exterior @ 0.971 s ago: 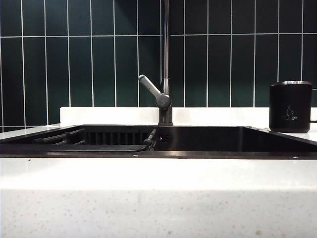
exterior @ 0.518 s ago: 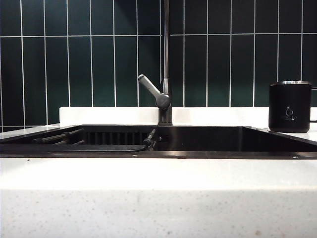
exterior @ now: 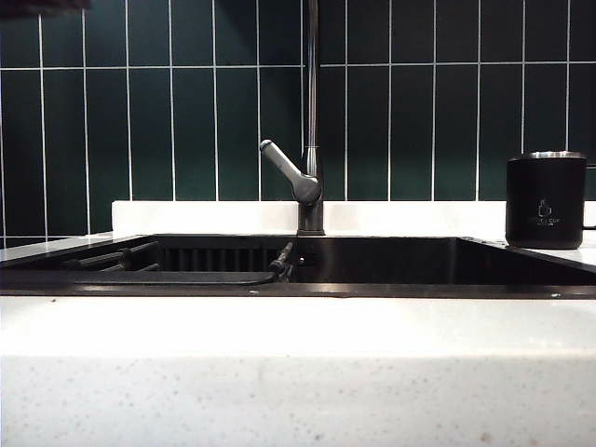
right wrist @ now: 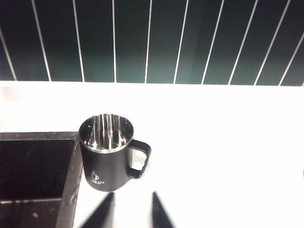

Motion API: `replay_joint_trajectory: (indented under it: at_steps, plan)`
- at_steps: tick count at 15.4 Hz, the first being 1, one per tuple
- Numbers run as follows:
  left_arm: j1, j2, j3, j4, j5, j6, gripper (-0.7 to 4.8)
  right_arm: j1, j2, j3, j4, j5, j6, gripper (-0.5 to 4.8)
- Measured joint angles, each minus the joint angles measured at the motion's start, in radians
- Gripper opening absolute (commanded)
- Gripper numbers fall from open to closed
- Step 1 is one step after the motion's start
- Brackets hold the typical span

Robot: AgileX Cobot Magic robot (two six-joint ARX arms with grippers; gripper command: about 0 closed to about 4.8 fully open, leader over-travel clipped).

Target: Pick up the mug next to the sink, go to the faucet to get some water, pour the water into the sink, and finally put the mug back to its place.

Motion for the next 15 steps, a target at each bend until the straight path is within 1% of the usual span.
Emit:
replay_joint_trajectory:
  at_steps: [1, 2, 3, 5, 6, 7, 9, 10, 11, 12, 13, 14, 15]
  plan:
    - [0.0, 0.039, 0.011, 0.014, 0.005, 0.0, 0.62, 0.0, 0.056, 0.001, 0.021, 0.004, 0.0, 1.38]
    - [0.0, 0.075, 0.016, 0.019, 0.008, 0.0, 0.95, 0.0, 0.11, -0.002, 0.02, 0.016, -0.001, 1.89]
    - [0.001, 0.124, 0.033, 0.021, 0.035, 0.0, 0.95, 0.0, 0.209, -0.003, 0.039, 0.027, -0.001, 1.88]
    - [0.001, 0.19, 0.072, 0.032, 0.049, 0.0, 0.95, 0.0, 0.321, -0.008, 0.106, 0.055, -0.001, 1.26]
    - [0.001, 0.21, 0.088, 0.038, 0.049, 0.001, 0.95, 0.0, 0.354, -0.016, 0.157, 0.091, 0.0, 1.11]
    - [0.0, 0.232, 0.108, 0.043, 0.049, 0.019, 0.95, 0.0, 0.388, -0.032, 0.214, 0.144, 0.0, 1.11]
    - [0.001, 0.258, 0.113, 0.088, 0.049, 0.051, 1.05, -0.003, 0.397, -0.082, 0.275, 0.179, 0.0, 1.17]
    - [0.001, 0.286, 0.113, 0.12, 0.043, 0.072, 1.35, -0.01, 0.397, -0.134, 0.348, 0.18, 0.001, 1.46]
    - [0.001, 0.312, 0.121, 0.133, 0.041, 0.079, 1.53, -0.014, 0.397, -0.172, 0.39, 0.18, 0.002, 1.82]
    - [0.001, 0.351, 0.135, 0.15, 0.041, 0.087, 1.53, -0.018, 0.397, -0.212, 0.416, 0.179, 0.002, 1.82]
    - [0.001, 0.402, 0.16, 0.151, 0.048, 0.088, 1.53, -0.033, 0.397, -0.277, 0.505, 0.152, 0.003, 1.85]
    - [0.001, 0.43, 0.177, 0.153, 0.057, 0.088, 1.54, -0.039, 0.4, -0.298, 0.532, 0.148, 0.003, 1.85]
    - [0.001, 0.475, 0.199, 0.154, 0.071, 0.089, 1.53, -0.04, 0.426, -0.32, 0.594, 0.141, 0.003, 1.85]
